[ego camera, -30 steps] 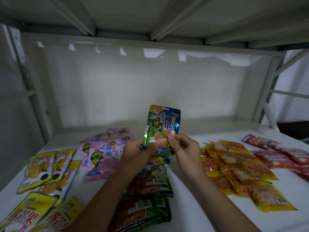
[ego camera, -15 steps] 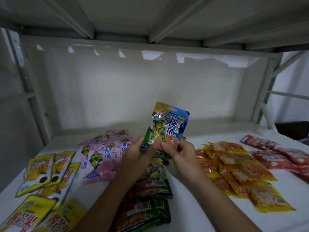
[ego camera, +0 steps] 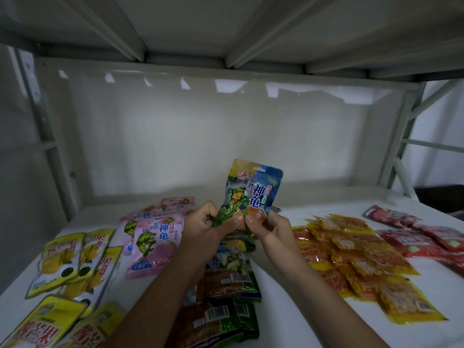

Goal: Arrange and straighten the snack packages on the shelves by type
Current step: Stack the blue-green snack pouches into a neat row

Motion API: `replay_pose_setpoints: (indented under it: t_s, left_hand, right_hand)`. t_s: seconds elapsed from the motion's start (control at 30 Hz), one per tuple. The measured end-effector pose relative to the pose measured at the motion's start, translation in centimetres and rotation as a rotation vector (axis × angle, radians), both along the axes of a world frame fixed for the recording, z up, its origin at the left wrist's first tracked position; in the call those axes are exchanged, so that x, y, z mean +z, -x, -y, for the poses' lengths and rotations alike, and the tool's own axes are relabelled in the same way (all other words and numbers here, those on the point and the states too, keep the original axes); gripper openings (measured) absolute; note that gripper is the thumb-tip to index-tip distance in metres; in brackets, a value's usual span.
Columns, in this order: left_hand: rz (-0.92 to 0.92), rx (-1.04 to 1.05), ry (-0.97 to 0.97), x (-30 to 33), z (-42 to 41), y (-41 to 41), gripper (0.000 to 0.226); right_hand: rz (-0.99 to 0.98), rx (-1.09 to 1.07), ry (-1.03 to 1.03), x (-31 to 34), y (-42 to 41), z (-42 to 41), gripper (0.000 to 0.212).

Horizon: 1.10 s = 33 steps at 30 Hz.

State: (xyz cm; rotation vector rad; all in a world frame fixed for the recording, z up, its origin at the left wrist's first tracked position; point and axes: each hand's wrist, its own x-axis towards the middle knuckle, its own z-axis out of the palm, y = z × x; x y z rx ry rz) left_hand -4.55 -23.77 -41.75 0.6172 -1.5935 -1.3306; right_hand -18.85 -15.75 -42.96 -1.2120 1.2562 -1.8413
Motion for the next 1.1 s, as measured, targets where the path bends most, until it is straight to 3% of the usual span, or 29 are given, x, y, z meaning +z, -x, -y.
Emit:
replay_pose_setpoints:
  t_s: [0.17,0.27,0.4,0.7,0.87,1.1]
  left_hand:
    - [-0.023,-0.015,-0.016,0.0,-0.1,0.1,0.034]
    - [-0.058,-0.046,-0.071,0.1,0.0,0.0,0.019]
    - [-0.103,-0.073,-0.135,0.2,0.3,-0.5,0.017]
    - [-0.126,-0.117,-0.139,0.0,0.2,-0.5,0.012]
    - [-0.221,-0.156,-0.237,0.6,0.1,-0.4,0.020]
    - [-0.194,-0.135,-0.222,0.4,0.6,-0.9,0.014]
  right_hand:
    - [-0.070,0.011,-0.038,0.3,0.4,0.0,0.009]
    - [-0.096,0.029,-0.034,0.3,0.3,-0.1,0.010]
    - [-0.145,0.053,-0.026,0.2,-0.3,-0.3,0.022]
    - [-0.098,-0.025,0.041,0.1,-0.9,-0.1,0.015]
    - [-0.028,0.060,-0.028,0.1,-1.5,-0.4,0.020]
    - [0.043,0.120,0.037,0.3,-1.7,-0.3,0.024]
